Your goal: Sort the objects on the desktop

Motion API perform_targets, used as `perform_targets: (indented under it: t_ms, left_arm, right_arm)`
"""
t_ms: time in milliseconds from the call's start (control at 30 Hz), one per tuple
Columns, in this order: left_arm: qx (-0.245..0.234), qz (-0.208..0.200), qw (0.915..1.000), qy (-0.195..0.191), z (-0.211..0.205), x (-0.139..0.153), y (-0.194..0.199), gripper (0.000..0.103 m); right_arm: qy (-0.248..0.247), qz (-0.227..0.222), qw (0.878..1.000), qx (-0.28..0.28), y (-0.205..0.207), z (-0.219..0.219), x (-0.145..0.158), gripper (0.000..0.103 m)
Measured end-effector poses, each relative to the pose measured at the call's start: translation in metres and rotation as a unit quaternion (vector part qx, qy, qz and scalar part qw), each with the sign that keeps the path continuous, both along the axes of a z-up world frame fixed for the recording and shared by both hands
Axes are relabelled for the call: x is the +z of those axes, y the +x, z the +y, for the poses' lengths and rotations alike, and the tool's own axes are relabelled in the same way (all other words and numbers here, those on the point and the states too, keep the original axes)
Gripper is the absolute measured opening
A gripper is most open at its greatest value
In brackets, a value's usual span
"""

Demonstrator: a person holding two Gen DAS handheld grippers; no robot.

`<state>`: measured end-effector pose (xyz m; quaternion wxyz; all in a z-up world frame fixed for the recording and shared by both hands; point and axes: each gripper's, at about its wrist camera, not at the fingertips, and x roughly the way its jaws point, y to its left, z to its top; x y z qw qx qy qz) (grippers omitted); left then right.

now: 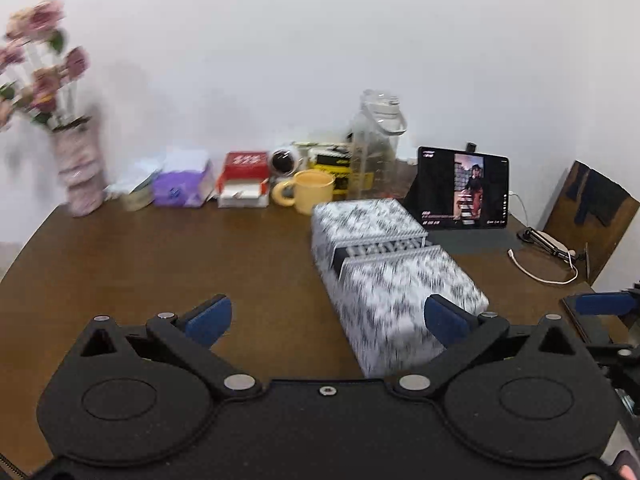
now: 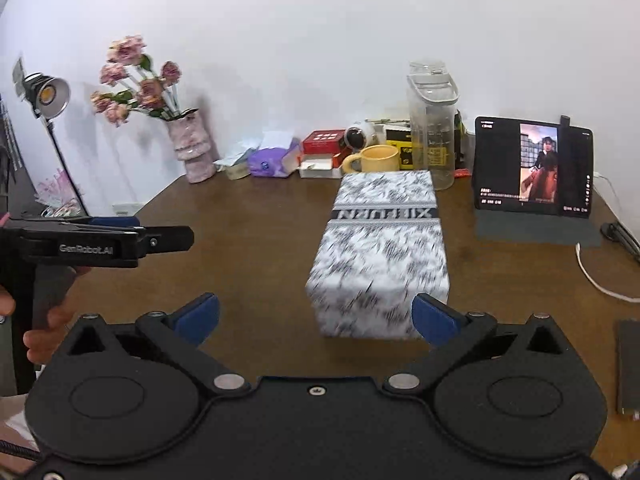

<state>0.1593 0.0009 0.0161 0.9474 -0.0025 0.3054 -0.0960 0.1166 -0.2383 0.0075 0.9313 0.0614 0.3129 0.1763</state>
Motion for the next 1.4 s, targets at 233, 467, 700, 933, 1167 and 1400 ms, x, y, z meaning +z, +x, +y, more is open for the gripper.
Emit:
perform_targets:
  t_ms: [233,467,700,933,1167,1400]
  left_arm:
    - [0.017,0.025,0.9995,0.000,-0.001,0.008,-0.059,0.103]
    - [0.024,0.016,0.9995,0.010,-0.010,0.014,-0.122,0.103]
    - [0.043,0.038,0.9983,0.009,-0.014,0.005,-0.173,0.103]
    - [0.057,0.045,0.9973,0.016,-0.016,0.000,-0.209,0.103]
    - [0.061,0.041,0.9972,0.013,-0.019,0.003,-0.227,0.103]
    - [0.061,0.034,0.9975,0.010,-0.022,0.006,-0.235,0.103]
  right_arm:
    - [0.000,0.003,1.000,0.002,-0.056,0.000,0.010,0.103]
    - [0.000,0.007,1.000,0.004,-0.112,-0.001,0.019,0.103]
    - [0.000,0.012,1.000,0.013,-0.163,-0.005,0.007,0.103]
    - [-0.002,0.007,1.000,0.014,-0.189,-0.007,0.007,0.103]
    - [-0.003,-0.002,1.000,0.017,-0.206,-0.007,0.008,0.103]
    - [-0.006,-0.010,1.000,0.017,-0.216,-0.010,0.010,0.103]
